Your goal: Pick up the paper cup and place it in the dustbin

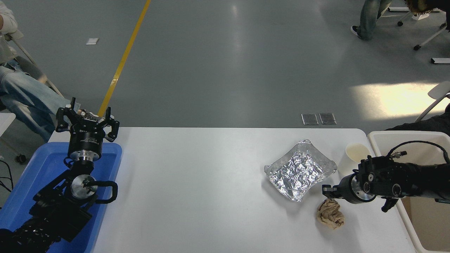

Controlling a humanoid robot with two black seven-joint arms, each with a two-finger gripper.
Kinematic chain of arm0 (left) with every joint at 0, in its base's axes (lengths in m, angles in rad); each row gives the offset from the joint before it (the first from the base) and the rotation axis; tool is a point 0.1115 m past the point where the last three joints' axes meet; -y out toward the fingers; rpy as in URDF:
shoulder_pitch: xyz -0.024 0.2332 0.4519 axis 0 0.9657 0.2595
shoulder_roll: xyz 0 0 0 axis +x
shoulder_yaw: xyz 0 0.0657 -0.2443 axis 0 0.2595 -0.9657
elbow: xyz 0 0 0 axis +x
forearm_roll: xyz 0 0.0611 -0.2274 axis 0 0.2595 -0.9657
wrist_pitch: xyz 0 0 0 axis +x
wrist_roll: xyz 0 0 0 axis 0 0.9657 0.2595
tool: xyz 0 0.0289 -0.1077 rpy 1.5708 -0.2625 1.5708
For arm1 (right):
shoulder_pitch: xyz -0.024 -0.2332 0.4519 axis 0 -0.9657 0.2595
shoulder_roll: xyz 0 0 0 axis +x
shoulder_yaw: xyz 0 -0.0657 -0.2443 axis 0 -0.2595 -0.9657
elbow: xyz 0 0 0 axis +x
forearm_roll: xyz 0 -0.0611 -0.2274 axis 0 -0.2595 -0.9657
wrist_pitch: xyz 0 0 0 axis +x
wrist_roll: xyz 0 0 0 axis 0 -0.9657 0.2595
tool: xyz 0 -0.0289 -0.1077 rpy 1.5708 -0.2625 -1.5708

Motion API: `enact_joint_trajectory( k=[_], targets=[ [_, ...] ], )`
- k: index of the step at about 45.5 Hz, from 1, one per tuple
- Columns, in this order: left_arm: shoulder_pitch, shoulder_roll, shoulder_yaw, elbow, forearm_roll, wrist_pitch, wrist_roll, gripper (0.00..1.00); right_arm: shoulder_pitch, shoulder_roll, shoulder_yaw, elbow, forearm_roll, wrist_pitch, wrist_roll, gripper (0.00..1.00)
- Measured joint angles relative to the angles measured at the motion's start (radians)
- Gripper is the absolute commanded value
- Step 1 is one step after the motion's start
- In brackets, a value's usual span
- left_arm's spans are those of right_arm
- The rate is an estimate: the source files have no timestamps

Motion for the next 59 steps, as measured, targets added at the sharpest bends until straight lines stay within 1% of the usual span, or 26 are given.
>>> enact_joint_trajectory(
  k=[28,29,31,32,33,34,47,50,59],
  targets=[
    [0.000,-0.001,0.000,0.000,0.000,0.000,0.000,0.99,0.043,0.023,0.000,0.006,0.009,0.002,-0.001,0.00],
    [0.000,-0.001,0.000,0.000,0.000,0.000,0.000,0.99,0.049,0.024,-0.001,0.006,0.010,0.002,-0.001,0.04],
    [0.000,-0.001,0.000,0.000,0.000,0.000,0.000,0.99,0.058,0.023,-0.003,0.007,0.011,0.002,-0.001,0.24],
    [0.000,-0.001,0.000,0.000,0.000,0.000,0.000,0.99,0.064,0.023,-0.004,0.007,0.011,0.002,-0.001,0.38],
    [0.000,0.000,0.000,0.000,0.000,0.000,0.000,0.99,0.068,0.022,-0.005,0.007,0.011,0.002,-0.001,0.67],
    [0.000,0.000,0.000,0.000,0.000,0.000,0.000,0.99,0.073,0.019,-0.005,0.007,0.011,0.002,-0.001,1.00],
    [0.000,0.000,0.000,0.000,-0.001,0.000,0.000,0.99,0.172,-0.046,-0.050,0.047,0.004,0.013,-0.002,1.00],
    [0.000,0.000,0.000,0.000,-0.001,0.000,0.000,0.99,0.240,-0.076,-0.092,0.092,0.001,0.042,-0.002,1.00],
    [0.000,0.000,0.000,0.000,-0.001,0.000,0.000,0.99,0.401,-0.110,-0.199,0.179,-0.002,0.088,-0.001,1.00]
  ],
)
